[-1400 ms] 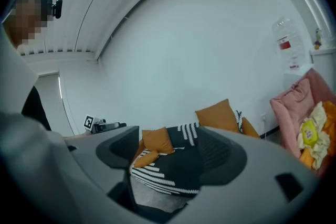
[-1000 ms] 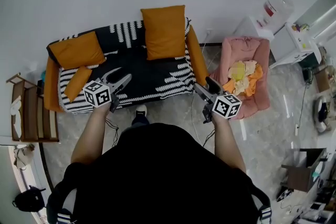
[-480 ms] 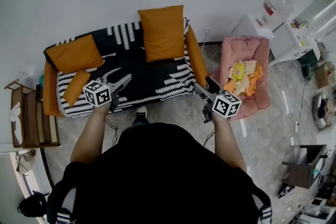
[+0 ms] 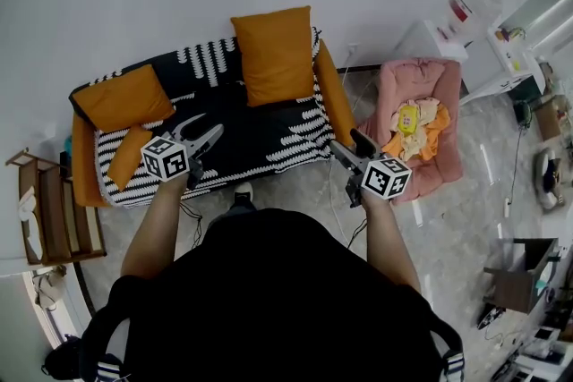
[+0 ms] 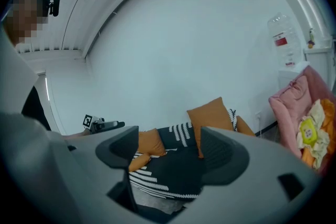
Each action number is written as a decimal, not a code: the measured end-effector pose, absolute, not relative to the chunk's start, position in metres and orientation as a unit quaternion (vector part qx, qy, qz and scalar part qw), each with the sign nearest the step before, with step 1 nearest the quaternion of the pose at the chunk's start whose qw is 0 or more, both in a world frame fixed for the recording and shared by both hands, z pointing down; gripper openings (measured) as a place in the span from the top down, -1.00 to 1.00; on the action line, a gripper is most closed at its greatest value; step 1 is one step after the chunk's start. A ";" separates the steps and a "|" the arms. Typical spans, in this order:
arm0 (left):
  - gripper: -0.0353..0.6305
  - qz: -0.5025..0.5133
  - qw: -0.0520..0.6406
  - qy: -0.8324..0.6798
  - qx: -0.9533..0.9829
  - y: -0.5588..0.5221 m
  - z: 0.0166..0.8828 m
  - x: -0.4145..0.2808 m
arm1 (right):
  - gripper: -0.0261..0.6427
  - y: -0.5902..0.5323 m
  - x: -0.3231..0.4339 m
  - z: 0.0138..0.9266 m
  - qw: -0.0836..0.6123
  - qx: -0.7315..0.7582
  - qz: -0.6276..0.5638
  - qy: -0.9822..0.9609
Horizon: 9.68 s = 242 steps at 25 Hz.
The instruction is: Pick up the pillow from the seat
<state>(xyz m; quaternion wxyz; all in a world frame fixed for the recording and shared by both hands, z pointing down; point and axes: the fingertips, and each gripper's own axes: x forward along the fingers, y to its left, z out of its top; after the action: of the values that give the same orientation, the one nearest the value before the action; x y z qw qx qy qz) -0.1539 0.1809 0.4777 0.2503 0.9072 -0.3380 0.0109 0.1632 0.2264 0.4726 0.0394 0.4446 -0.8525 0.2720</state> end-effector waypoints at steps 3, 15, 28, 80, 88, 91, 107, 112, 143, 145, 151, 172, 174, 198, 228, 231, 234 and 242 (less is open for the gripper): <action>0.20 0.015 0.254 -0.335 0.907 0.171 0.483 -0.157 | -0.16 0.219 0.159 0.476 0.038 0.447 0.276 -0.850; 0.20 0.015 0.267 -0.328 0.906 0.126 0.493 -0.171 | -0.16 0.177 0.141 0.485 0.038 0.451 0.285 -0.845; 0.20 0.019 0.276 -0.318 0.907 0.071 0.501 -0.185 | -0.17 0.132 0.121 0.494 0.042 0.453 0.293 -0.841; 0.19 0.025 0.284 -0.267 0.920 -0.066 0.508 -0.234 | -0.17 0.023 0.059 0.494 0.037 0.482 0.293 -0.825; 0.20 0.022 0.284 -0.270 0.920 -0.069 0.508 -0.241 | -0.17 0.017 0.054 0.496 0.038 0.484 0.291 -0.824; 0.20 0.020 0.283 -0.274 0.919 -0.072 0.507 -0.245 | -0.17 0.014 0.055 0.497 0.039 0.485 0.290 -0.824; 0.20 0.020 0.282 -0.294 0.913 -0.092 0.512 -0.227 | -0.17 -0.021 0.081 0.507 0.046 0.465 0.301 -0.831; 0.19 0.023 0.289 -0.303 0.908 -0.101 0.517 -0.223 | -0.17 -0.039 0.084 0.513 0.050 0.453 0.307 -0.835; 0.19 0.039 0.327 -0.329 0.885 -0.148 0.550 -0.177 | -0.17 -0.114 0.139 0.546 0.066 0.433 0.343 -0.831; 0.19 0.041 0.330 -0.329 0.884 -0.154 0.555 -0.173 | -0.17 -0.119 0.142 0.549 0.069 0.432 0.346 -0.830; 0.19 0.045 0.339 -0.331 0.880 -0.169 0.563 -0.160 | -0.17 -0.134 0.152 0.559 0.074 0.428 0.356 -0.828; 0.19 0.055 0.353 -0.344 0.868 -0.218 0.581 -0.117 | -0.17 -0.195 0.188 0.594 0.103 0.404 0.383 -0.824; 0.19 0.055 0.355 -0.348 0.866 -0.224 0.584 -0.114 | -0.17 -0.203 0.189 0.597 0.106 0.402 0.385 -0.824; 0.19 0.040 0.373 -0.400 0.836 -0.274 0.607 -0.091 | -0.17 -0.276 0.218 0.650 0.141 0.365 0.412 -0.823; 0.18 0.089 0.389 -0.473 0.786 -0.291 0.689 -0.110 | -0.17 -0.327 0.225 0.723 0.197 0.355 0.410 -0.817; 0.18 0.089 0.392 -0.479 0.780 -0.294 0.695 -0.112 | -0.17 -0.333 0.227 0.728 0.201 0.355 0.409 -0.816; 0.17 0.088 0.393 -0.485 0.776 -0.298 0.698 -0.113 | -0.17 -0.337 0.229 0.735 0.205 0.354 0.411 -0.815; 0.13 0.086 0.387 -0.487 0.778 -0.313 0.705 -0.109 | -0.17 -0.347 0.229 0.750 0.229 0.346 0.405 -0.814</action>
<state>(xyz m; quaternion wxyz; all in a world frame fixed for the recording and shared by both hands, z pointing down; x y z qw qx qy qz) -0.1086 -0.3134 0.7051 0.3867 0.7782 -0.4873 0.0860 0.2285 -0.3474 0.7495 0.2293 0.3461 -0.8145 0.4053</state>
